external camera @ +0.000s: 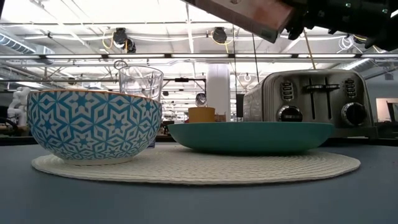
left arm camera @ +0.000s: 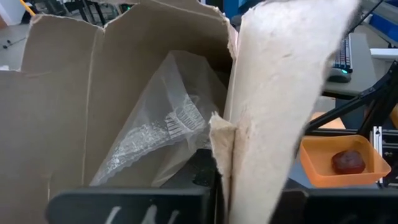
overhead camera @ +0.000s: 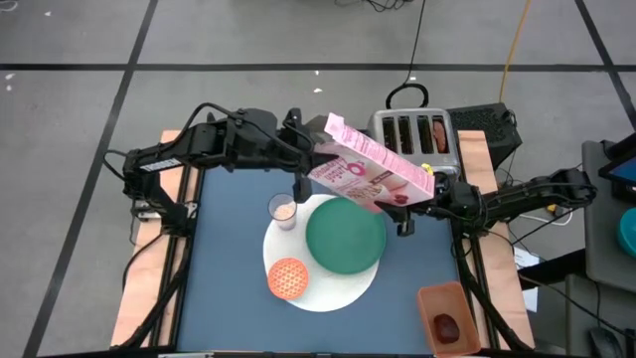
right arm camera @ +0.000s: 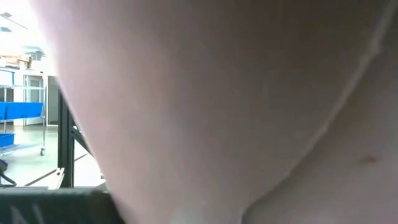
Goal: Arrange a breakfast setting
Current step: Pour the cereal into the orange patterned bowl
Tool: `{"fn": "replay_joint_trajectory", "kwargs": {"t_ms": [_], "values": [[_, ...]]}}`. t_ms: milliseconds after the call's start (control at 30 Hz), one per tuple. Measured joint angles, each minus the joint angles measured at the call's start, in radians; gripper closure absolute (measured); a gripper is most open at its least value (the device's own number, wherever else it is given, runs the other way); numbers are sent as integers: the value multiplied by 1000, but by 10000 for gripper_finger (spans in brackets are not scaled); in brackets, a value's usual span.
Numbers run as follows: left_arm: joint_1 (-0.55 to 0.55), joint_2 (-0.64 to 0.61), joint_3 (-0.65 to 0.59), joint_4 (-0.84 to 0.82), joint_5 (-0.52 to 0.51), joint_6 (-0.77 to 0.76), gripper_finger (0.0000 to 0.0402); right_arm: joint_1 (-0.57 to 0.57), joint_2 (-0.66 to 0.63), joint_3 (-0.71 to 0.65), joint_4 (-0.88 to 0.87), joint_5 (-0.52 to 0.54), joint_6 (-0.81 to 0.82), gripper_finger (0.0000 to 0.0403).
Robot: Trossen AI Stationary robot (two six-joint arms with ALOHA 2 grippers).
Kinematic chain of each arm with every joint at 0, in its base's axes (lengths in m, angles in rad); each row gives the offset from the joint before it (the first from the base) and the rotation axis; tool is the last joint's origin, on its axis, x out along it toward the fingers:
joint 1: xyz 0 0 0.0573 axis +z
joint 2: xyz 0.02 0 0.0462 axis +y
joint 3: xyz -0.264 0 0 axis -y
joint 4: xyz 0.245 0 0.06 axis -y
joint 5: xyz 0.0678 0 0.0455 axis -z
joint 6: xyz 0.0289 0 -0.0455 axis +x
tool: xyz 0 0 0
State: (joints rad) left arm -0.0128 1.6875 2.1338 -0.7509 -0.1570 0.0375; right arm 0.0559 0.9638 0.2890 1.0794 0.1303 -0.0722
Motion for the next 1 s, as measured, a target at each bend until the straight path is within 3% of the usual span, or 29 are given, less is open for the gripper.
{"fn": "replay_joint_trajectory", "kwargs": {"t_ms": [500, 1000], "values": [[-2, -31, -2, -34, 5, -18, 292, 0, 1, 3, -13, -2, -1, 185], [-3, -135, -1, -176, 4, -67, 286, 0, -2, 3, -14, 2, -5, 186]]}}
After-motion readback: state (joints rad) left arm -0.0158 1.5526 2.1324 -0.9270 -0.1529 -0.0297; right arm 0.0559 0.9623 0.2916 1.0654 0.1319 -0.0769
